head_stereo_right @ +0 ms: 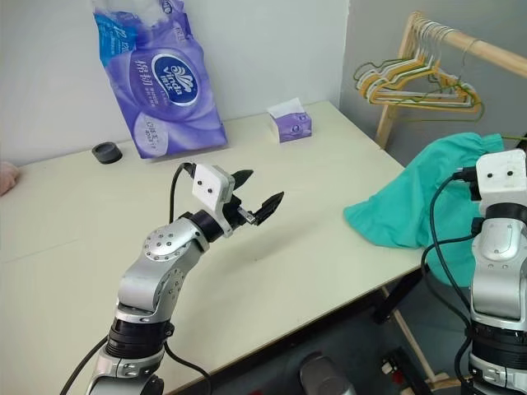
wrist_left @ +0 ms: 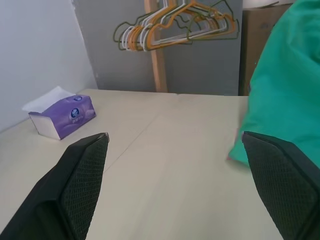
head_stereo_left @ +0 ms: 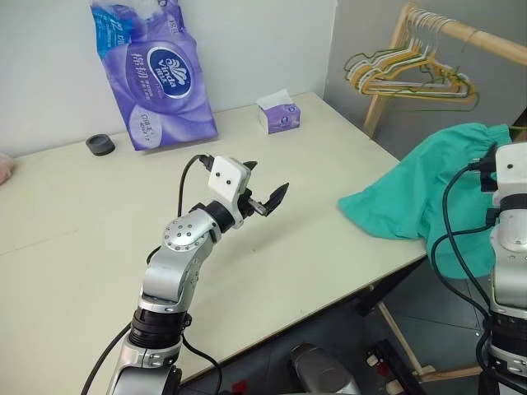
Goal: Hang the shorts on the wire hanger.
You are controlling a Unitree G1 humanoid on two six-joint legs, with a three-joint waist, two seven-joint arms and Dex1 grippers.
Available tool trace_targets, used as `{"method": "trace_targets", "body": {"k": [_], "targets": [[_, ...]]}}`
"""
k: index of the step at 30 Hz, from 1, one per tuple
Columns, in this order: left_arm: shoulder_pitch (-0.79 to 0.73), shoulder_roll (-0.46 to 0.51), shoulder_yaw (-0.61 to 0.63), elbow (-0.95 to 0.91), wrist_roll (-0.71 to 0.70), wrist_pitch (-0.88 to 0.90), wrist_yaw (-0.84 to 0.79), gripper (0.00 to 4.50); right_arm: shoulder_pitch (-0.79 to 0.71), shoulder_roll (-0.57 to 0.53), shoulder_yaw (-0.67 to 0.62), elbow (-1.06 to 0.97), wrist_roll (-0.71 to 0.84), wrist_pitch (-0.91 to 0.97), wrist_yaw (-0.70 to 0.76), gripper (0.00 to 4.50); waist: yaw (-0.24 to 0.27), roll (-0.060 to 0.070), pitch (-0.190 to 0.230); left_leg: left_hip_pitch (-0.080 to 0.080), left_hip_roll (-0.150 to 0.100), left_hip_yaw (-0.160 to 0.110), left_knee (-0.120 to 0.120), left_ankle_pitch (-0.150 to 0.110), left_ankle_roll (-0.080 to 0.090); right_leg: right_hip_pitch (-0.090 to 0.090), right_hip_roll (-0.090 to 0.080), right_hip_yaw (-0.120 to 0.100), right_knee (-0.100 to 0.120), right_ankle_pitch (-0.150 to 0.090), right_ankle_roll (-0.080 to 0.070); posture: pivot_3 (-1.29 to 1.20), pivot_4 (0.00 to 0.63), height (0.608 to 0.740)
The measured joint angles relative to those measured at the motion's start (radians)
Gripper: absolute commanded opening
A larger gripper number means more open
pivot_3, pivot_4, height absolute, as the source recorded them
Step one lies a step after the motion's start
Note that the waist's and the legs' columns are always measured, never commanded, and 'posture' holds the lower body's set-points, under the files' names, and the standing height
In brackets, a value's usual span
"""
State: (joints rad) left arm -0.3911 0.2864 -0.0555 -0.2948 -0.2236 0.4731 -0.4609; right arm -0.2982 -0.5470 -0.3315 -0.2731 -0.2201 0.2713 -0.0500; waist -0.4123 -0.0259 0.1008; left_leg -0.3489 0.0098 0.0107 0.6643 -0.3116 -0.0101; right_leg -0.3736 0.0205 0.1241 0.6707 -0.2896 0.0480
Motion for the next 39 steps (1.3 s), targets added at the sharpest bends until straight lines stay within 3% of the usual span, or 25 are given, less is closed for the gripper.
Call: {"method": "trace_targets", "body": {"k": [6,10,16,21,26,31,39], "targets": [[0.002,0.006,0.022,0.001,-0.019,0.007,0.011,4.5,-0.09,0.069,0.085,-0.106,0.21,-0.135,0.176,4.48,0.0,-0.001,0.002,0.0,0.001,-0.003,0.0,0.0,0.0,0.0,0.0,-0.002,0.0,0.0,0.0,-0.35,0.097,0.74],[0.007,0.019,0.075,0.0,-0.021,0.008,0.04,4.5,-0.109,0.158,0.186,-0.11,0.4,-0.032,0.311,4.48,0.004,0.0,0.002,0.0,0.001,-0.005,0.0,0.0,0.0,-0.001,-0.004,-0.005,-0.001,0.0,0.0,-0.34,0.094,0.74],[0.098,0.051,0.194,-0.021,0.0,0.044,0.147,4.5,-0.197,0.171,0.228,-0.019,0.562,0.042,0.485,4.48,0.025,0.002,0.002,-0.006,0.001,-0.01,0.0,0.0,0.0,-0.002,-0.006,-0.009,-0.006,0.003,-0.005,-0.26,0.078,0.74],[0.228,0.034,0.338,-0.084,0.07,0.138,0.342,4.5,-0.229,0.196,0.302,0.167,0.558,0.016,0.586,4.48,0.087,0.002,0.002,-0.018,0.001,-0.021,0.002,0.0,0.0,-0.011,-0.008,-0.022,-0.005,0.004,-0.005,-0.17,0.061,0.74],[0.324,-0.045,0.385,-0.173,0.094,0.132,0.447,4.5,-0.232,0.285,0.371,0.3,0.523,-0.036,0.602,4.48,0.171,0.003,0.001,-0.022,0.001,-0.026,0.002,0.002,-0.002,-0.014,-0.009,-0.027,-0.003,0.004,-0.006,-0.12,0.053,0.74],[0.368,-0.056,0.425,-0.189,0.108,0.132,0.492,4.5,-0.232,0.353,0.392,0.325,0.518,-0.044,0.601,4.48,0.241,0.002,0.0,-0.024,0.0,-0.027,0.008,0.002,-0.003,-0.016,-0.01,-0.029,0.003,0.004,-0.006,-0.1,0.044,0.74],[0.381,-0.046,0.456,-0.204,0.101,0.13,0.477,4.5,-0.232,0.356,0.389,0.349,0.516,-0.047,0.608,4.48,0.277,0.002,-0.002,-0.025,-0.002,-0.028,0.016,0.004,-0.004,-0.015,-0.011,-0.03,0.01,0.006,-0.008,-0.1,0.037,0.74]]}}
